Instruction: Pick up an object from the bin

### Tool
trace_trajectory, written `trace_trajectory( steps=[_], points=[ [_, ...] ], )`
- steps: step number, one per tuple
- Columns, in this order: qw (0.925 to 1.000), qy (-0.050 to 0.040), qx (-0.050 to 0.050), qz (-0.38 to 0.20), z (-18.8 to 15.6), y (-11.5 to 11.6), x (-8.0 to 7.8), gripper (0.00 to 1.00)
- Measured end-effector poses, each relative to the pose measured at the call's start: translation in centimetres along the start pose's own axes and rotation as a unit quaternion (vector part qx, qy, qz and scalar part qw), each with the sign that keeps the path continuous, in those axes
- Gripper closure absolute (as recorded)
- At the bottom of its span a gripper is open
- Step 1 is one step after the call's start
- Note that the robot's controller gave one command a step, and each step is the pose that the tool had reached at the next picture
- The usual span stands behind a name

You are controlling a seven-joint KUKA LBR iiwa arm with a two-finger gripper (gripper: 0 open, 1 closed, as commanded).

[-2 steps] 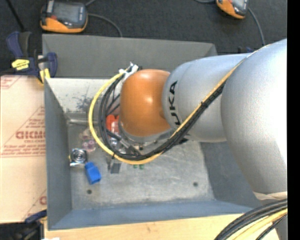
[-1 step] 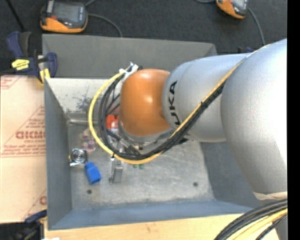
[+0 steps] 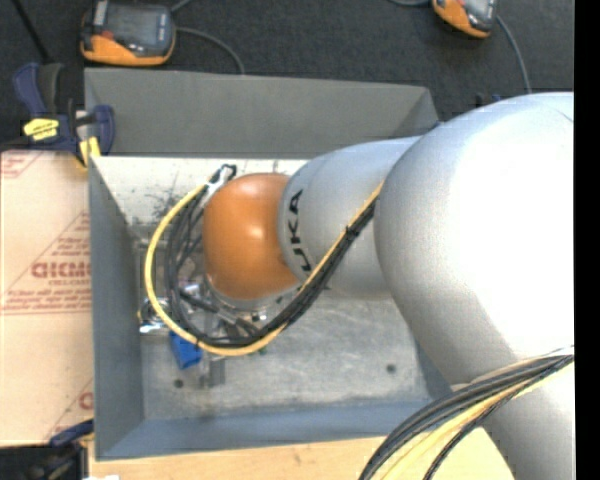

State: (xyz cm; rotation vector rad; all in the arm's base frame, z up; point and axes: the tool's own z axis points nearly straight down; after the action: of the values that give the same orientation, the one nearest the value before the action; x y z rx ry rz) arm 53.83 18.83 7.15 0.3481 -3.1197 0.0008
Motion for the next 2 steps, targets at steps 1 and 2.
trace_trajectory(
  steps=[1,2],
  points=[
    [1.0000,-0.0028,-0.001,0.002,-0.3,0.0,-0.2,1.00],
    [0.9997,-0.0077,-0.001,0.024,-14.1,0.0,-2.3,1.00]
  ],
)
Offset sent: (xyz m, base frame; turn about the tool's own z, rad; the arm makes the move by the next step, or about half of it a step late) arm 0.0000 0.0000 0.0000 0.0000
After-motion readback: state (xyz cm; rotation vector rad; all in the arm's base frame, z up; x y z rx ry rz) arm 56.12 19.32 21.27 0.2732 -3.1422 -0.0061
